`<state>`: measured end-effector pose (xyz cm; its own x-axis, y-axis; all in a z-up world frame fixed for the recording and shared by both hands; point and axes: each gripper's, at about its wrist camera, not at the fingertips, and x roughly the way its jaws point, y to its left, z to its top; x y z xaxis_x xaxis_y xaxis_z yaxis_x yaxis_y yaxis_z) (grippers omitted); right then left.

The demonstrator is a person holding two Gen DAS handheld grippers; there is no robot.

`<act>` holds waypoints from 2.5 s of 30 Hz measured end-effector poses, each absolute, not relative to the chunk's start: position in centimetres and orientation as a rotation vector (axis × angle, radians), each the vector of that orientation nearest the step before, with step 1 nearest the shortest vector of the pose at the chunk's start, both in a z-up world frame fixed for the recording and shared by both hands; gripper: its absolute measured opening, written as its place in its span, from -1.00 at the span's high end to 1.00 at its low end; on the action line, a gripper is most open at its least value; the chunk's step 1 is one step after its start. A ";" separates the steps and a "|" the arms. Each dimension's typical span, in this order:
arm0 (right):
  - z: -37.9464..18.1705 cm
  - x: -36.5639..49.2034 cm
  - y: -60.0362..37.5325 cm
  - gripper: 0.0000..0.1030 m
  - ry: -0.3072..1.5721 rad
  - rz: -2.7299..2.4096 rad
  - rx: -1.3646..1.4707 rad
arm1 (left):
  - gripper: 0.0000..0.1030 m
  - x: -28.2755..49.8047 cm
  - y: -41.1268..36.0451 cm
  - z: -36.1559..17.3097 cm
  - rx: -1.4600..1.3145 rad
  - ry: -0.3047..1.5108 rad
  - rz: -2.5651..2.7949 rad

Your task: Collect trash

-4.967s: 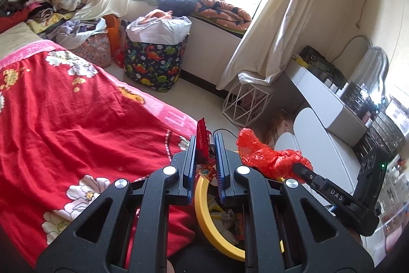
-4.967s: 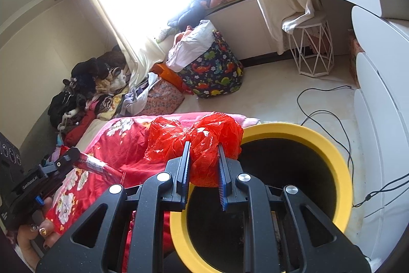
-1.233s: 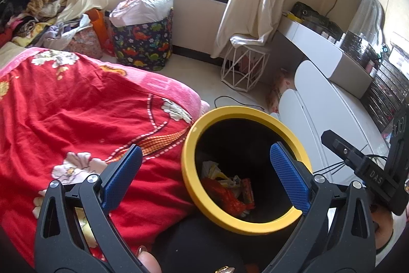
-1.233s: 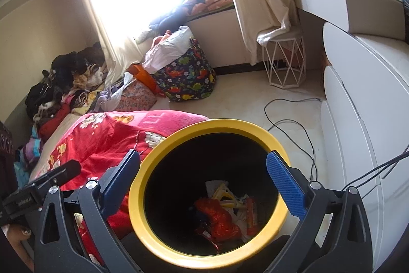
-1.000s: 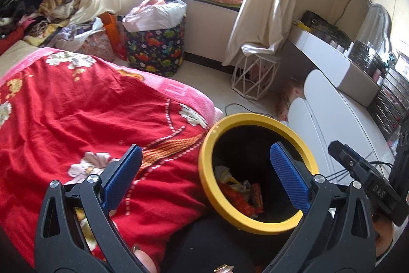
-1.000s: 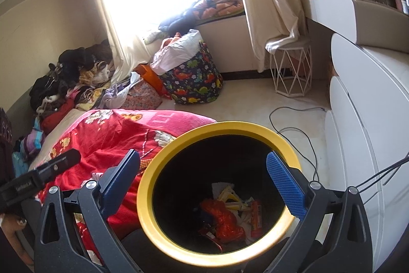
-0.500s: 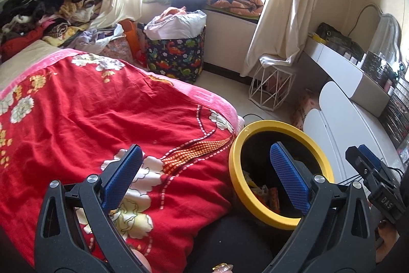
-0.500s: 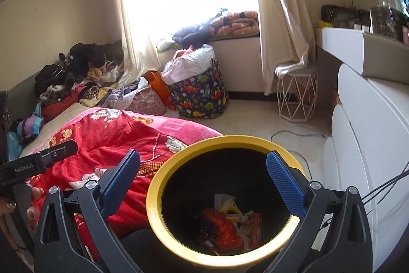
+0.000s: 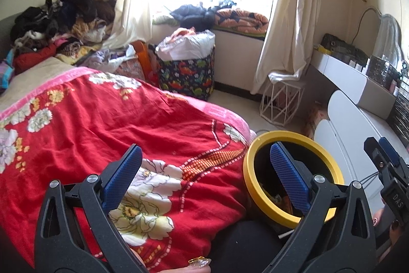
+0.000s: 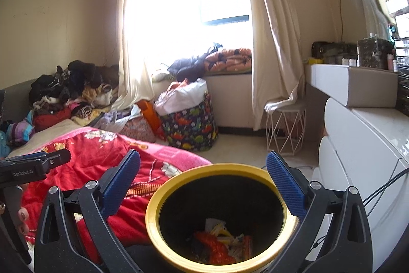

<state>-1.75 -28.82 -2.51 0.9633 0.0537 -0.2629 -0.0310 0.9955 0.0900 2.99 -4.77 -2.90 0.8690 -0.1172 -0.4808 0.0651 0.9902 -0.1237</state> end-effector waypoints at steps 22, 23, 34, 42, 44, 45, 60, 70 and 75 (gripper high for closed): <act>-3.2 -2.9 -28.8 -0.87 0.205 0.005 0.076 | -0.79 2.0 -5.7 -2.7 -0.065 0.443 -0.092; -3.3 -3.0 -28.7 -0.87 0.204 0.004 0.076 | -0.79 2.0 -5.7 -2.7 -0.064 0.443 -0.092; -3.8 -3.0 -28.8 -0.87 0.211 -0.005 0.083 | -0.79 2.0 -5.7 -2.7 -0.063 0.442 -0.089; -3.7 -3.1 -28.9 -0.87 0.212 -0.005 0.084 | -0.79 1.9 -5.4 -2.8 -0.064 0.442 -0.084; -3.7 -3.0 -28.9 -0.87 0.213 -0.005 0.084 | -0.79 2.0 -5.5 -2.8 -0.063 0.444 -0.085; -3.7 -3.0 -28.9 -0.87 0.212 -0.005 0.084 | -0.79 2.0 -5.5 -2.8 -0.063 0.443 -0.084; -3.7 -3.0 -28.9 -0.87 0.213 -0.006 0.086 | -0.79 2.0 -5.4 -2.8 -0.062 0.443 -0.083; -3.6 -3.0 -29.1 -0.87 0.214 -0.005 0.087 | -0.79 1.9 -5.3 -2.8 -0.061 0.445 -0.082; -3.6 -2.9 -29.1 -0.87 0.214 -0.004 0.087 | -0.79 1.9 -5.4 -2.8 -0.062 0.443 -0.085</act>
<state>-2.92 -29.12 -3.61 0.9771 0.0051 -0.2127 0.0135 0.9962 0.0857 1.95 -5.36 -2.79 0.8998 -0.0955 -0.4256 0.0686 0.9946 -0.0780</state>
